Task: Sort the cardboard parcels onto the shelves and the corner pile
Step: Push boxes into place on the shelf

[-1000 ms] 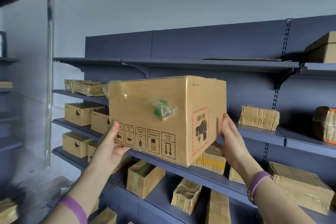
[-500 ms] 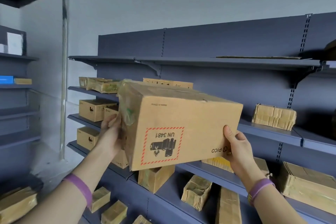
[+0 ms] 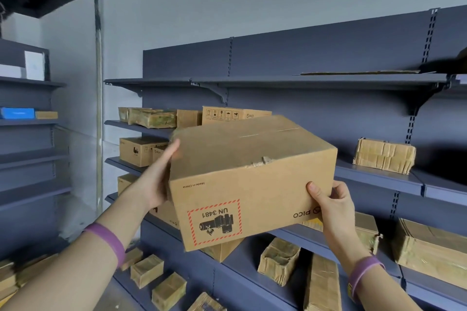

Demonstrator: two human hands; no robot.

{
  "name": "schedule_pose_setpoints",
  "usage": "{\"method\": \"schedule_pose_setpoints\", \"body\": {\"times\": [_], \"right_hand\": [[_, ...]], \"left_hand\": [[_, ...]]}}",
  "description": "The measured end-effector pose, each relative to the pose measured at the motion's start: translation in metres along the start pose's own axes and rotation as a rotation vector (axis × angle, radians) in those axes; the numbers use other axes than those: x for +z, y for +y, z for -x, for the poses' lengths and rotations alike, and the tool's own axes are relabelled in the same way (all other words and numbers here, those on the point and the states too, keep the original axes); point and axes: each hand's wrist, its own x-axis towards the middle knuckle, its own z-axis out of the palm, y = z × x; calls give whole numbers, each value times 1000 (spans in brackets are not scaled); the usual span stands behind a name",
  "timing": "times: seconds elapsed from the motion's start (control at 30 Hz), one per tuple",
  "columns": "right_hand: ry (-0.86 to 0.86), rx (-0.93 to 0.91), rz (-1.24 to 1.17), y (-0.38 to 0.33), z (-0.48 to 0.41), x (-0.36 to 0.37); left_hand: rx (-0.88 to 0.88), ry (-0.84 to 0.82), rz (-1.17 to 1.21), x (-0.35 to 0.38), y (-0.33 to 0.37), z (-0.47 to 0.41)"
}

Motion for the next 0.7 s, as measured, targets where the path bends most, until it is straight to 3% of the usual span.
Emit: {"method": "schedule_pose_setpoints", "body": {"times": [0.17, 0.33, 0.7], "right_hand": [[-130, 102, 73, 0, 2, -12], [-359, 370, -137, -21, 4, -14], [-451, 477, 13, -42, -5, -34]], "left_hand": [[23, -1, 24, -2, -1, 2], [77, 50, -26, -2, 1, 5], [27, 31, -155, 7, -5, 3]]}}
